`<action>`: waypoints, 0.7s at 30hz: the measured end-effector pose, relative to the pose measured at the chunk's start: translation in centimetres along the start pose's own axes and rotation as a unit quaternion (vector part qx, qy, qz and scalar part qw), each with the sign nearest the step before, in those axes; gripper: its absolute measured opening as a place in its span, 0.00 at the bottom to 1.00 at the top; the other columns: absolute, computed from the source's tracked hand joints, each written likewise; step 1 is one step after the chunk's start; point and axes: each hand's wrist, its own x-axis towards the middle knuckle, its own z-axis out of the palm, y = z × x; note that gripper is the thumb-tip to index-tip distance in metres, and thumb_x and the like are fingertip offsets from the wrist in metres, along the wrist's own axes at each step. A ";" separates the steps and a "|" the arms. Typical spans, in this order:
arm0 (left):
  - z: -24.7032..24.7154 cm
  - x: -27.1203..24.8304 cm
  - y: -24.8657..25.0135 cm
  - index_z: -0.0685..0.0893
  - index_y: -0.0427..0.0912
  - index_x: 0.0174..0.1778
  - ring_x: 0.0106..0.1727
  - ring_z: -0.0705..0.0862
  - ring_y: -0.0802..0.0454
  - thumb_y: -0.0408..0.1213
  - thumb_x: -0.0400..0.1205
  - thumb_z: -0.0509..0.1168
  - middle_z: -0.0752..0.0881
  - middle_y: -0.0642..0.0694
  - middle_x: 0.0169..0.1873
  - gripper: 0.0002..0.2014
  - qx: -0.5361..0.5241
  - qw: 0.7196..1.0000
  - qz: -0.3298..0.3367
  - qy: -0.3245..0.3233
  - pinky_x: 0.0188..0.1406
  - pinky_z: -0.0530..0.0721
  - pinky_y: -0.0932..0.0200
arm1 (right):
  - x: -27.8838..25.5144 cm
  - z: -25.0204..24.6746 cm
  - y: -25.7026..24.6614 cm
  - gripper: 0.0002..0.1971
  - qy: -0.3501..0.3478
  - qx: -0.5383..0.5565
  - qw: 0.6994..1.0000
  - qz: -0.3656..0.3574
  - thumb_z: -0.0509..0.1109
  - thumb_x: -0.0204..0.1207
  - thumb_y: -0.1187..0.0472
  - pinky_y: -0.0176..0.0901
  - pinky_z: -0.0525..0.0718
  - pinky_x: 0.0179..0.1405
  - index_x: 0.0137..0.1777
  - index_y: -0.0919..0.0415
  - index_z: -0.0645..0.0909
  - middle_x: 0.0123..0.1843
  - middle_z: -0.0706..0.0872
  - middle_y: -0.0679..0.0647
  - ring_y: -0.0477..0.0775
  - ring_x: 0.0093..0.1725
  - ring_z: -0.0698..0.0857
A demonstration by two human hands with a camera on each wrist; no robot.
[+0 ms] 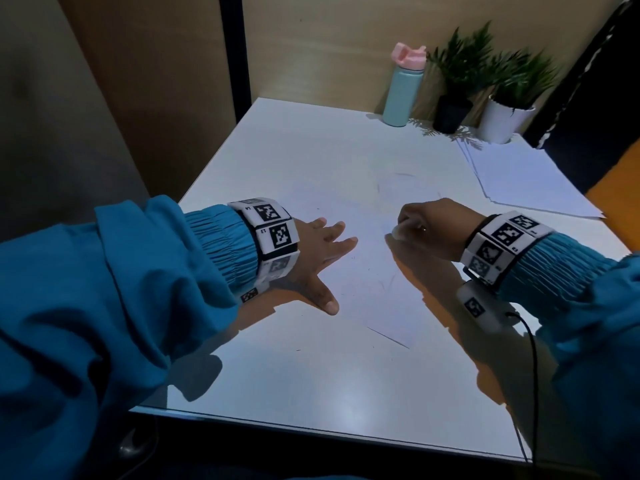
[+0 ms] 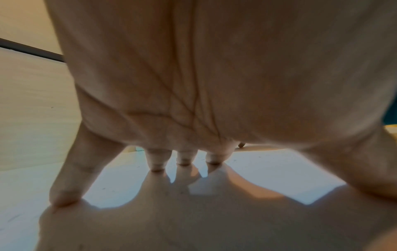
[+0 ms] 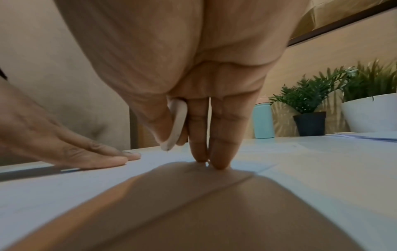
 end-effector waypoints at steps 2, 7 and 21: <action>-0.2 -0.2 0.1 0.33 0.57 0.85 0.87 0.40 0.44 0.82 0.65 0.57 0.35 0.51 0.86 0.62 0.005 1.000 -0.008 -0.011 0.81 0.51 0.33 | -0.2 0.4 0.0 0.05 -0.001 0.009 1.000 0.011 0.57 0.80 0.58 0.43 0.74 0.41 0.45 0.50 0.74 0.44 0.85 0.54 0.58 0.42 0.80; -0.3 -0.2 2.4 0.34 0.53 0.85 0.86 0.36 0.47 0.87 0.64 0.42 0.32 0.50 0.85 0.60 0.046 0.995 0.078 0.032 0.82 0.46 0.30 | -0.9 0.8 -0.1 0.05 -0.003 0.015 1.000 0.016 0.56 0.80 0.56 0.45 0.78 0.44 0.46 0.50 0.74 0.46 0.86 0.57 0.59 0.44 0.81; 1.5 -2.4 4.9 0.34 0.58 0.85 0.85 0.32 0.50 0.83 0.71 0.40 0.30 0.54 0.84 0.51 -0.015 0.989 0.147 0.007 0.82 0.41 0.36 | -1.4 0.5 -0.2 0.07 -0.006 0.017 1.000 0.010 0.56 0.81 0.56 0.46 0.77 0.46 0.49 0.51 0.75 0.45 0.82 0.53 0.59 0.46 0.80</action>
